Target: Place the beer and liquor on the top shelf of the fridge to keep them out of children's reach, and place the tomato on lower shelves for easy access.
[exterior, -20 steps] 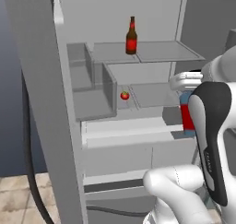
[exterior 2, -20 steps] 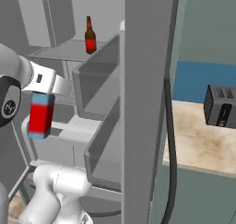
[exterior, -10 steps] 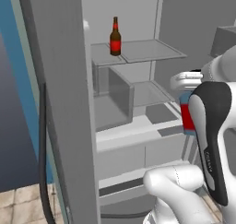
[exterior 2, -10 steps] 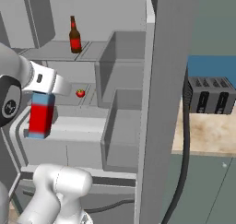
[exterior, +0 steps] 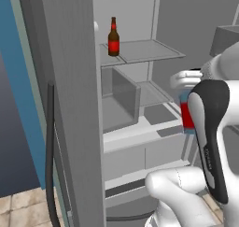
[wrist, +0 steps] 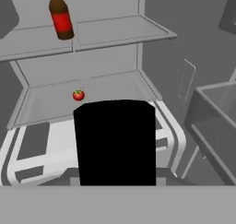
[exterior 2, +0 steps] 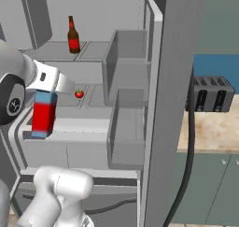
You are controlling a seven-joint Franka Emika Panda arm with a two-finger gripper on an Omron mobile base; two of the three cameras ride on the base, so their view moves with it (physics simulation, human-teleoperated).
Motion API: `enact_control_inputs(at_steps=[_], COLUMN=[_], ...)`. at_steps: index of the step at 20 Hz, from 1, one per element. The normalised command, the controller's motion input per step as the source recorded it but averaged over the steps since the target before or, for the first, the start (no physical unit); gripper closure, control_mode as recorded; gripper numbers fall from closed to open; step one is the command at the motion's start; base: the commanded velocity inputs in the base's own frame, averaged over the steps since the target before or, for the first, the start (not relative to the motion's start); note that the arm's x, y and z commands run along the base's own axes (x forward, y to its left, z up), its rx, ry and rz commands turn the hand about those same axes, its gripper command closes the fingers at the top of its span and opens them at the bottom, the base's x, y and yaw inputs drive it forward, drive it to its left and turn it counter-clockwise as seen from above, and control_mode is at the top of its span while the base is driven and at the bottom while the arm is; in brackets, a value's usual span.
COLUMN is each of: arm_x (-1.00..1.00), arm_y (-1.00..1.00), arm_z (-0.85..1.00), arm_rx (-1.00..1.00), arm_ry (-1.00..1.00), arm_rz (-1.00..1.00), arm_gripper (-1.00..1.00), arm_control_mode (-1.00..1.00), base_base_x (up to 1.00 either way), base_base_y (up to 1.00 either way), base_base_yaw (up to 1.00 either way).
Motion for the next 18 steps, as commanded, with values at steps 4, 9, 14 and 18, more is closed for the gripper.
enact_control_inputs(at_steps=[4, 9, 14, 18], arm_x=[0.3, 0.13, 0.1, 0.16], arm_y=[0.0, 0.0, 0.0, 0.01], arm_z=[0.0, 0.15, 0.37, 0.53], arm_rx=[0.01, 0.0, 0.0, 0.0], arm_ry=[-0.23, -0.41, -0.35, -0.2], arm_rz=[0.13, 0.1, 0.02, 0.0], arm_gripper=[1.0, 1.0, 1.0, 1.0], arm_control_mode=[-1.0, -1.0, -1.0, -1.0], base_base_x=[0.0, 0.0, 0.0, 0.0], base_base_y=[0.0, 0.0, 0.0, 0.0], base_base_yaw=[0.0, 0.0, 0.0, 0.0])
